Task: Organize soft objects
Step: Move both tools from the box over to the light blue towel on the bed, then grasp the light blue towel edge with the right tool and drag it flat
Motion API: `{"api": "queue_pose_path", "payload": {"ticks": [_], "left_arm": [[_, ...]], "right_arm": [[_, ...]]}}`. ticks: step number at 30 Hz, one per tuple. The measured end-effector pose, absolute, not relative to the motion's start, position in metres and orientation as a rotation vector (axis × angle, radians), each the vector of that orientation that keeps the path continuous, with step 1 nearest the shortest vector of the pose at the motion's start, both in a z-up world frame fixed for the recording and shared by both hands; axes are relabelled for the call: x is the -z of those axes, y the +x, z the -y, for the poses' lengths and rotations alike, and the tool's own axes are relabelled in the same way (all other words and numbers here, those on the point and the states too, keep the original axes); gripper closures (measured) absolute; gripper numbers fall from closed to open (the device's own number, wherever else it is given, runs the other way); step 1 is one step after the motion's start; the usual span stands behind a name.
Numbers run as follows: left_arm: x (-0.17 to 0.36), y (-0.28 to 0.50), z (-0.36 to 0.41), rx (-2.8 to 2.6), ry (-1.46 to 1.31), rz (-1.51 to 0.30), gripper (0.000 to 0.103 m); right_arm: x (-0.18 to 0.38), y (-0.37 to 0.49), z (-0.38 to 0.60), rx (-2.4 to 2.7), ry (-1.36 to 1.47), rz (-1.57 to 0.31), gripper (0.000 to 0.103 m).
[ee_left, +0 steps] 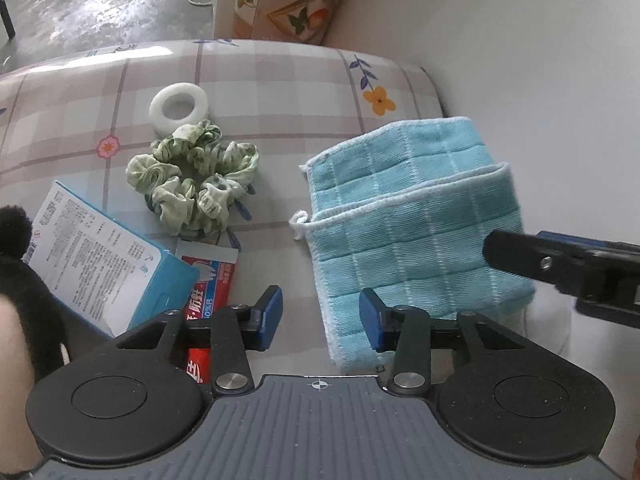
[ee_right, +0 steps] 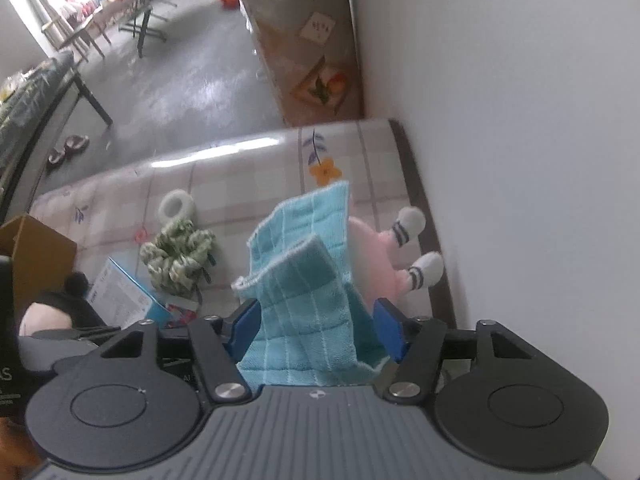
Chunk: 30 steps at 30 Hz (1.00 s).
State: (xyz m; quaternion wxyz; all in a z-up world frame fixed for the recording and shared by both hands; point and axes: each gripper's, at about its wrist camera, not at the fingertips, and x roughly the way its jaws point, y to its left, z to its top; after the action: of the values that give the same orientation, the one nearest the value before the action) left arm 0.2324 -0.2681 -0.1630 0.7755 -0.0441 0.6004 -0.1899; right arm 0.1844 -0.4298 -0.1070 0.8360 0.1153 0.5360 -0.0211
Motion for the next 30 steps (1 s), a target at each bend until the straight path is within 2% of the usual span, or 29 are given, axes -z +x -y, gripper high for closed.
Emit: {"api": "queue_pose_path", "payload": {"ticks": [5,11,15,22,25,28,29,30], "left_arm": [[0.170,0.236,0.268,0.407,-0.090,-1.311,0.063],[0.176,0.235,0.267,0.396,-0.091,-1.322,0.063],[0.179,0.233,0.267,0.390,-0.089,-1.328,0.063],[0.186,0.229,0.266,0.371,-0.099,-1.349,0.063],[0.186,0.228,0.265,0.365,-0.107,-1.350,0.063],[0.185,0.226,0.264,0.362,-0.120,-1.351,0.063],[0.185,0.226,0.263,0.362,-0.126,-1.354,0.063],[0.185,0.225,0.262,0.363,-0.129,-1.356,0.063]], "right_arm": [[0.116,0.187,0.433,0.059,0.264,-1.175,0.053],[0.119,0.193,0.435,0.084,0.241,-1.167,0.052],[0.122,0.195,0.437,0.102,0.216,-1.176,0.043],[0.141,0.200,0.439,0.082,0.248,-1.242,0.047],[0.139,0.198,0.435,0.074,0.224,-1.244,0.057],[0.136,0.195,0.434,0.063,0.229,-1.252,0.077],[0.134,0.193,0.435,0.058,0.244,-1.256,0.094],[0.133,0.191,0.435,0.054,0.265,-1.259,0.095]]}}
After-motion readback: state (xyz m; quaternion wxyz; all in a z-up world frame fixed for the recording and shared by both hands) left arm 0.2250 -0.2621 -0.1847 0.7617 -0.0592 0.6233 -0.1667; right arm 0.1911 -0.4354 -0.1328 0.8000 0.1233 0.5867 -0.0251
